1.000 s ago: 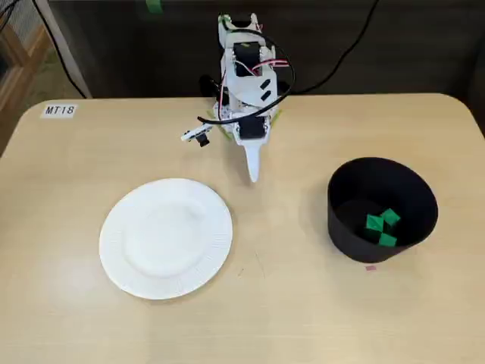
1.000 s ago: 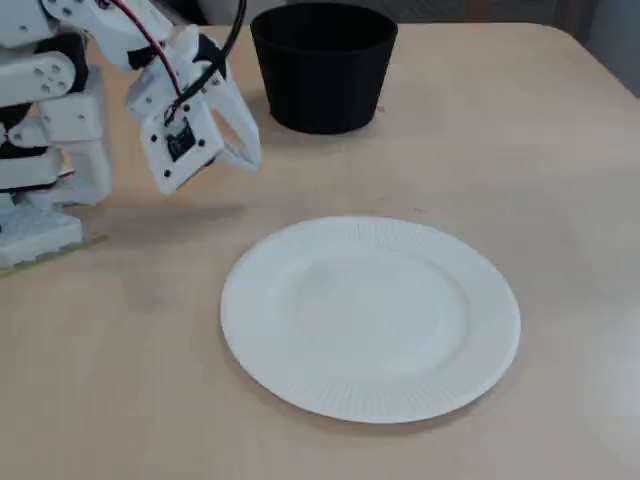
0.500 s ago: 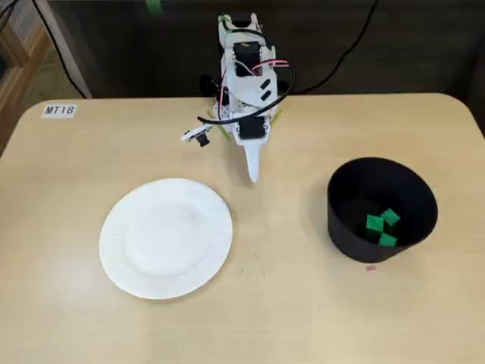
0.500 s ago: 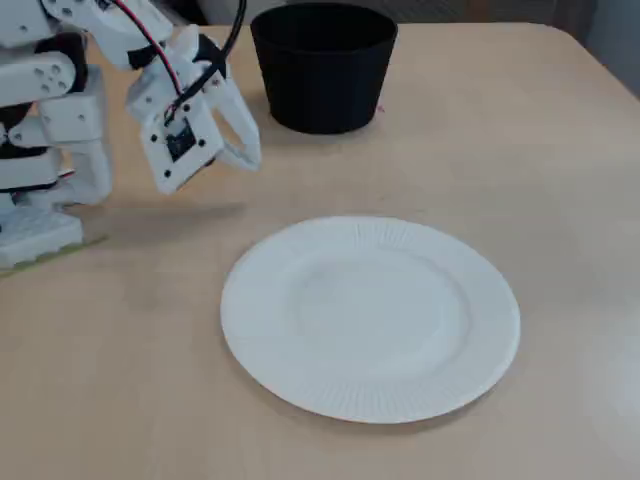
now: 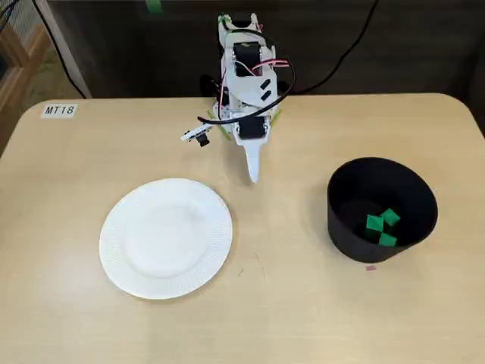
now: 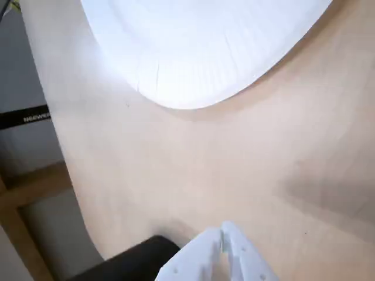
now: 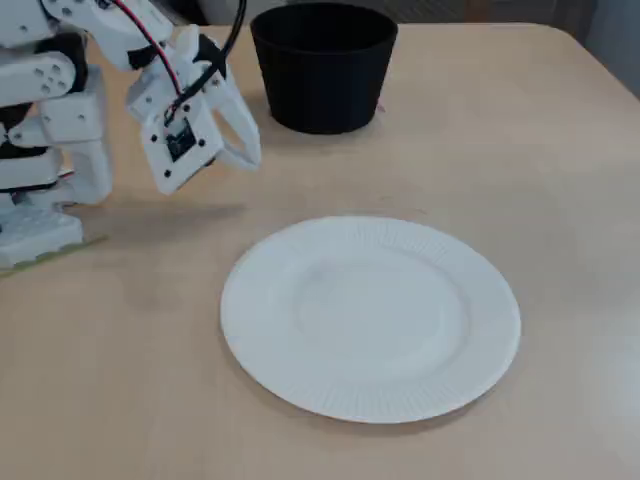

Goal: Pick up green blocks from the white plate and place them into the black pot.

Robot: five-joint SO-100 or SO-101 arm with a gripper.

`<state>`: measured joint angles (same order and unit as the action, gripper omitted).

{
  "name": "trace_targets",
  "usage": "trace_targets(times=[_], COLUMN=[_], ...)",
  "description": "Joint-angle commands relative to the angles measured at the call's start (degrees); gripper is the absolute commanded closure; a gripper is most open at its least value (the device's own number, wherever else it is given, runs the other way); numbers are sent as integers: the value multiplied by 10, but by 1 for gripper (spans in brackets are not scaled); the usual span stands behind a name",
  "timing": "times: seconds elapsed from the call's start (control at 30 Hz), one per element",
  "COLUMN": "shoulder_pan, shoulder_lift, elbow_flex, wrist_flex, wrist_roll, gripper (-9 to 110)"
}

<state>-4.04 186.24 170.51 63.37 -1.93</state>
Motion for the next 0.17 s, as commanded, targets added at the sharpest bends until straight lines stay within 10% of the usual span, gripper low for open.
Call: trace_targets(times=[0.0, 0.13], shoulder_pan=[3, 3], shoulder_lift=[2, 2], elbow_flex=[-2, -2], wrist_flex=[-9, -9], wrist_roll=[-3, -3], gripper=[104, 104])
